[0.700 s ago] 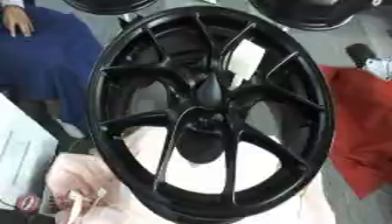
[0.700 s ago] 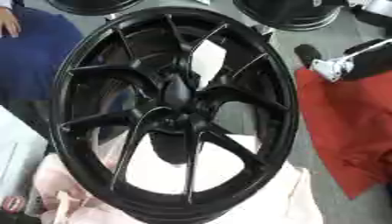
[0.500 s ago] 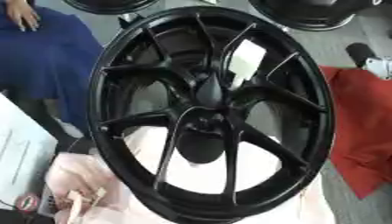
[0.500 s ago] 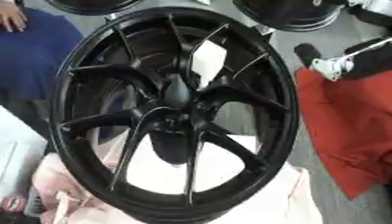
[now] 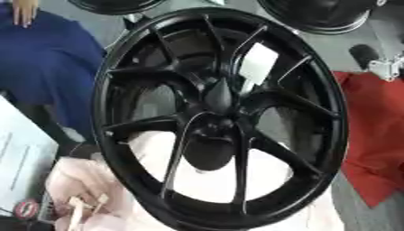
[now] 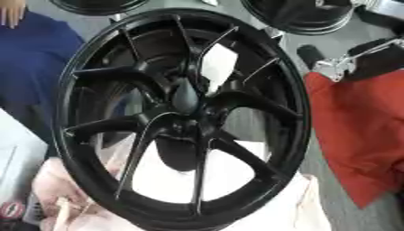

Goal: Pull the pin out of the wheel hub.

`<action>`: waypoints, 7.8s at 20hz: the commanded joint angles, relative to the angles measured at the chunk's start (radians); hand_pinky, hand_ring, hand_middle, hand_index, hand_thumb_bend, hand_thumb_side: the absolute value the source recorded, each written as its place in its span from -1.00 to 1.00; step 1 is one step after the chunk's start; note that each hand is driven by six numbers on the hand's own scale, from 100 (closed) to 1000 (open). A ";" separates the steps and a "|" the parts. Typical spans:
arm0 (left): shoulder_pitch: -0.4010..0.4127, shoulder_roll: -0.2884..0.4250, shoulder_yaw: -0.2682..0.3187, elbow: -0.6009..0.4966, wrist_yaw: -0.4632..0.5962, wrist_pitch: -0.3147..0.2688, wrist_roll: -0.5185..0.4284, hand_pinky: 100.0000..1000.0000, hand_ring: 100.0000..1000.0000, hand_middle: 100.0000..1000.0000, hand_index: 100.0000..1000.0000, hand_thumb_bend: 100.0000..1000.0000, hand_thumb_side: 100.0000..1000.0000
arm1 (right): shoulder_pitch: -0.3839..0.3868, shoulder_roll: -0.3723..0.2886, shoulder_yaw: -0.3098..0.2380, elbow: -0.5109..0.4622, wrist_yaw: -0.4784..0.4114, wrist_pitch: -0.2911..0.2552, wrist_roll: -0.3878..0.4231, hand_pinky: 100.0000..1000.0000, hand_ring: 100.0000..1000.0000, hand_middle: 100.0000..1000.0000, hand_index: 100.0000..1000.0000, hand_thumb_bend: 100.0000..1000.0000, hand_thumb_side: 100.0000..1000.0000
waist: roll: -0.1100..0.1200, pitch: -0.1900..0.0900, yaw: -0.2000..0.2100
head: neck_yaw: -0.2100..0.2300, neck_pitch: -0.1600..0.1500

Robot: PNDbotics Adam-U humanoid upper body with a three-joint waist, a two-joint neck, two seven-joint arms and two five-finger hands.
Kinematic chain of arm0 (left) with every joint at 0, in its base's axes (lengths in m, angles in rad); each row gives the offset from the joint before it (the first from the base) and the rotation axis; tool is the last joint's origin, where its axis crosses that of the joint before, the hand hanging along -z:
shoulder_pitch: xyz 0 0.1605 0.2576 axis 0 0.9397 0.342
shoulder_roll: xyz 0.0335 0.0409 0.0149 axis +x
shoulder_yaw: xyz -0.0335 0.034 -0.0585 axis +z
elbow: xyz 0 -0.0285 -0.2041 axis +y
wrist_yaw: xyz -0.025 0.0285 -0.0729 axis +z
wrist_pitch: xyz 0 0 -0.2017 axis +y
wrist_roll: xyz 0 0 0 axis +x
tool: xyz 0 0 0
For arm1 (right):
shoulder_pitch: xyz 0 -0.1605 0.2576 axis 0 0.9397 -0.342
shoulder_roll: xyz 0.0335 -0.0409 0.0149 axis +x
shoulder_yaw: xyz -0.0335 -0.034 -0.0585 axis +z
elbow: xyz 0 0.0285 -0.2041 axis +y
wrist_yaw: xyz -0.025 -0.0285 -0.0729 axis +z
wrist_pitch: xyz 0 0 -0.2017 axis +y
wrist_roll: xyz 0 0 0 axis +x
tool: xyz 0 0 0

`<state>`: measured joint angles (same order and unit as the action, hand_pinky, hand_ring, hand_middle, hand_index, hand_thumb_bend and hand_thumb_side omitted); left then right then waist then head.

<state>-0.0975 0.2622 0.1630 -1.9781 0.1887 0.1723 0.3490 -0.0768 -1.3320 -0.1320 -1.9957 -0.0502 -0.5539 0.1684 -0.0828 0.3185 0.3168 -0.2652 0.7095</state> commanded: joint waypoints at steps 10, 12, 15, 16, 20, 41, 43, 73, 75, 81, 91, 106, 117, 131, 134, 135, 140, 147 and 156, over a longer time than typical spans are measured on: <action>-0.017 0.019 0.007 -0.022 -0.006 -0.006 0.000 0.20 -0.04 -0.18 0.32 0.26 -0.32 | -0.032 -0.017 0.006 -0.004 0.126 -0.047 -0.013 0.76 0.67 0.52 0.71 -1.00 -1.00 | -0.009 0.009 0.035 | -0.045 -0.039; -0.020 0.020 0.007 -0.022 -0.006 -0.007 0.000 0.20 -0.04 -0.18 0.32 0.26 -0.32 | -0.032 -0.015 0.009 -0.004 0.146 -0.054 -0.015 0.76 0.67 0.53 0.72 -1.00 -1.00 | -0.009 0.013 0.040 | -0.048 -0.043; -0.024 0.020 0.007 -0.022 -0.006 -0.007 -0.001 0.20 -0.04 -0.18 0.32 0.26 -0.32 | -0.032 -0.010 0.015 -0.004 0.172 -0.065 -0.015 0.76 0.68 0.56 0.74 -1.00 -1.00 | -0.011 0.020 0.049 | -0.055 -0.050; -0.025 0.019 0.007 -0.022 -0.005 -0.007 -0.001 0.20 -0.04 -0.18 0.32 0.26 -0.32 | -0.032 -0.008 0.017 -0.004 0.179 -0.069 -0.015 0.77 0.69 0.56 0.74 -1.00 -1.00 | -0.011 0.022 0.051 | -0.058 -0.051; -0.027 0.019 0.007 -0.022 -0.005 -0.008 -0.001 0.20 -0.04 -0.18 0.32 0.26 -0.32 | -0.033 -0.006 0.021 -0.004 0.196 -0.081 -0.020 0.77 0.69 0.58 0.75 -1.00 -1.00 | -0.011 0.027 0.061 | -0.066 -0.055; -0.036 0.019 0.007 -0.022 -0.005 -0.008 -0.007 0.21 -0.05 -0.18 0.32 0.26 -0.32 | -0.046 0.005 0.024 -0.004 0.217 -0.059 0.028 0.78 0.73 0.63 0.83 -0.80 -1.00 | -0.021 0.047 0.084 | -0.099 -0.080; -0.037 0.020 0.007 -0.022 -0.005 -0.008 -0.007 0.21 -0.05 -0.18 0.32 0.26 -0.32 | -0.049 0.008 0.024 -0.004 0.209 -0.054 0.034 0.78 0.73 0.63 0.83 -0.83 -1.00 | -0.024 0.050 0.086 | -0.101 -0.081; -0.047 0.027 0.004 -0.022 -0.010 -0.004 -0.014 0.21 -0.05 -0.18 0.32 0.26 -0.32 | -0.081 -0.026 -0.066 -0.004 -0.058 -0.055 0.253 0.78 0.77 0.68 0.82 -1.00 -0.84 | -0.058 0.043 0.096 | -0.140 -0.142; -0.050 0.027 0.003 -0.022 -0.010 -0.005 -0.015 0.21 -0.05 -0.18 0.32 0.26 -0.32 | -0.086 -0.028 -0.061 -0.004 -0.044 -0.048 0.272 0.78 0.78 0.68 0.82 -1.00 -0.83 | -0.060 0.045 0.103 | -0.151 -0.144; -0.053 0.024 0.003 -0.022 -0.009 -0.006 -0.016 0.22 -0.05 -0.18 0.32 0.26 -0.32 | -0.095 -0.024 -0.047 -0.004 -0.021 -0.034 0.305 0.79 0.81 0.69 0.83 -1.00 -0.72 | -0.066 0.046 0.121 | -0.172 -0.152; -0.048 0.018 0.003 -0.022 -0.008 -0.004 -0.016 0.22 -0.06 -0.18 0.32 0.26 -0.33 | -0.098 -0.011 -0.019 -0.004 0.008 -0.014 0.418 0.81 0.84 0.71 0.86 -0.90 -0.45 | -0.069 0.044 0.132 | -0.193 -0.164; -0.045 0.015 0.000 -0.022 -0.005 -0.003 -0.019 0.22 -0.06 -0.18 0.32 0.26 -0.34 | -0.111 0.006 -0.021 -0.004 0.033 0.000 0.312 0.77 0.78 0.67 0.84 -0.84 -0.68 | -0.074 0.058 0.131 | -0.193 -0.173; -0.045 0.012 0.000 -0.022 -0.003 -0.005 -0.019 0.22 -0.06 -0.18 0.32 0.26 -0.34 | -0.095 0.026 0.000 -0.004 0.080 0.007 0.290 0.76 0.78 0.66 0.84 -0.88 -0.61 | -0.083 0.071 0.136 | -0.193 -0.180; -0.045 0.007 0.000 -0.022 -0.002 -0.005 -0.017 0.23 -0.06 -0.18 0.32 0.26 -0.34 | -0.086 0.040 0.007 -0.004 0.104 0.017 0.290 0.76 0.77 0.63 0.83 -0.87 -0.70 | -0.090 0.075 0.139 | -0.198 -0.180; -0.044 0.007 -0.001 -0.022 -0.002 -0.005 -0.018 0.23 -0.06 -0.18 0.32 0.26 -0.34 | -0.084 0.043 0.007 -0.004 0.111 0.021 0.289 0.76 0.77 0.63 0.83 -0.85 -0.74 | -0.092 0.077 0.139 | -0.198 -0.184; -0.044 0.007 -0.001 -0.022 -0.002 -0.005 -0.018 0.23 -0.06 -0.18 0.32 0.26 -0.34 | -0.083 0.044 0.007 -0.004 0.113 0.022 0.289 0.76 0.77 0.64 0.83 -0.84 -0.76 | -0.092 0.077 0.139 | -0.198 -0.185; -0.042 0.005 0.000 -0.022 -0.002 -0.005 -0.018 0.23 -0.06 -0.18 0.32 0.26 -0.35 | -0.067 0.053 0.003 -0.004 0.132 0.024 0.291 0.76 0.78 0.64 0.83 -0.83 -0.76 | -0.094 0.081 0.138 | -0.195 -0.188; -0.040 0.003 -0.002 -0.022 -0.001 -0.003 -0.020 0.24 -0.06 -0.18 0.32 0.26 -0.34 | -0.061 0.059 0.003 -0.004 0.143 0.028 0.282 0.75 0.77 0.59 0.79 -0.97 -0.89 | -0.096 0.085 0.136 | -0.194 -0.190; -0.040 0.002 -0.003 -0.022 -0.002 -0.003 -0.023 0.24 -0.06 -0.18 0.32 0.25 -0.34 | -0.059 0.059 0.004 -0.004 0.122 0.042 0.275 0.74 0.75 0.54 0.75 -1.00 -0.98 | -0.096 0.084 0.136 | -0.194 -0.190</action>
<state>-0.1390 0.2540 0.1575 -1.9781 0.1865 0.1708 0.3298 -0.1345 -1.2532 -0.1169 -1.9959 0.0754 -0.5167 0.4463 -0.1869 0.4184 0.4535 -0.4587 0.5334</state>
